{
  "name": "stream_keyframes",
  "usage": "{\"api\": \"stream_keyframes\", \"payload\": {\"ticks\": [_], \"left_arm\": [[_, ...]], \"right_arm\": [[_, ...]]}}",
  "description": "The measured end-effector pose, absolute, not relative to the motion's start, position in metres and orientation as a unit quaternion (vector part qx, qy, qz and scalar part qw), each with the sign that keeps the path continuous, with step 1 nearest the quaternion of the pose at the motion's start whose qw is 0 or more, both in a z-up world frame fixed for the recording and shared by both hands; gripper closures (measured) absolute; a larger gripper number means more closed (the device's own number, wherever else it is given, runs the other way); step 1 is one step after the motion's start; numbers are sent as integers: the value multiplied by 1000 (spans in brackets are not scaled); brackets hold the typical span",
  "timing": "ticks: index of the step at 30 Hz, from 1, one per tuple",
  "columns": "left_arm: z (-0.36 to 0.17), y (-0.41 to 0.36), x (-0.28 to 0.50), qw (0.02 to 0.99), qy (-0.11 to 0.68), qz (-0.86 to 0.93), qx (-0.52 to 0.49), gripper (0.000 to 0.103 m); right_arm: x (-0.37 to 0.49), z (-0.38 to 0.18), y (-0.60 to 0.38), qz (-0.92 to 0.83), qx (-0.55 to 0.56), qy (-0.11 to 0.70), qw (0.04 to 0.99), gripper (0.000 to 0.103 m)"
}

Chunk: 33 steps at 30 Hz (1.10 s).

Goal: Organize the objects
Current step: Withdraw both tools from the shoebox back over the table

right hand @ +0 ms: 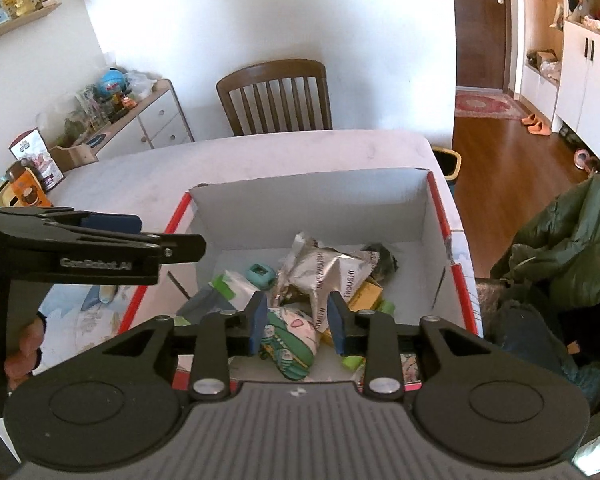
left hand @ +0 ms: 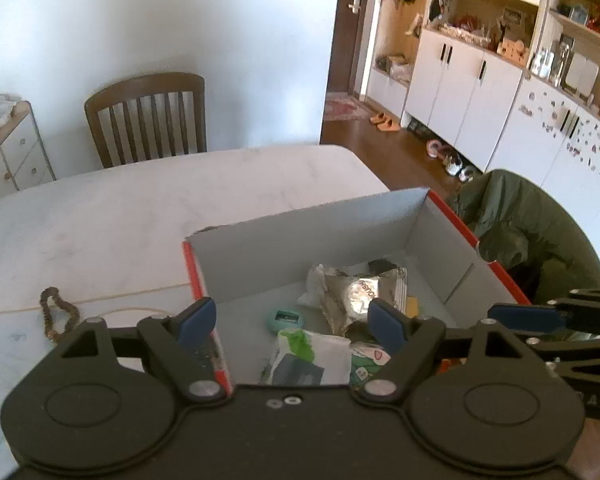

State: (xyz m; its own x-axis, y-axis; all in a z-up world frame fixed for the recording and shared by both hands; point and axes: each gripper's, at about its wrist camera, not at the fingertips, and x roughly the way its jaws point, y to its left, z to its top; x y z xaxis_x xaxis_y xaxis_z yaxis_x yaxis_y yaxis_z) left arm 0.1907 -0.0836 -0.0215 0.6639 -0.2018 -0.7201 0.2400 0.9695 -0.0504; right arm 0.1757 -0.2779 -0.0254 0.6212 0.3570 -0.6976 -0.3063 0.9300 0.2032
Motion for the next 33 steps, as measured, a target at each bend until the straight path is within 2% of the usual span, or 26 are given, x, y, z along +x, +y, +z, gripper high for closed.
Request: {"api": "stream_keyframes", "payload": {"ticks": [4, 6, 7, 13, 19, 21, 26, 33], "left_arm": [[-12, -68, 180, 916, 382, -124, 13, 19], [-9, -59, 176, 916, 380, -126, 9, 16], [-8, -55, 173, 917, 378, -128, 8, 15], [-2, -27, 164, 921, 370, -124, 0, 11], [4, 4, 159, 926, 359, -115, -4, 5], [4, 15, 158, 927, 357, -112, -6, 2], [5, 41, 158, 930, 354, -100, -11, 1], [-1, 77, 163, 931, 353, -88, -18, 1]], "right_arm": [[170, -21, -264, 188, 32, 391, 901, 70], [168, -19, -258, 190, 33, 389, 901, 56], [166, -18, -255, 192, 35, 387, 901, 53], [163, -12, -229, 191, 37, 386, 902, 51], [158, -8, -197, 198, 33, 385, 901, 41], [157, -6, -187, 201, 30, 383, 901, 33], [156, -3, -158, 218, 26, 378, 899, 22], [157, -2, -119, 226, 27, 377, 898, 19]]}}
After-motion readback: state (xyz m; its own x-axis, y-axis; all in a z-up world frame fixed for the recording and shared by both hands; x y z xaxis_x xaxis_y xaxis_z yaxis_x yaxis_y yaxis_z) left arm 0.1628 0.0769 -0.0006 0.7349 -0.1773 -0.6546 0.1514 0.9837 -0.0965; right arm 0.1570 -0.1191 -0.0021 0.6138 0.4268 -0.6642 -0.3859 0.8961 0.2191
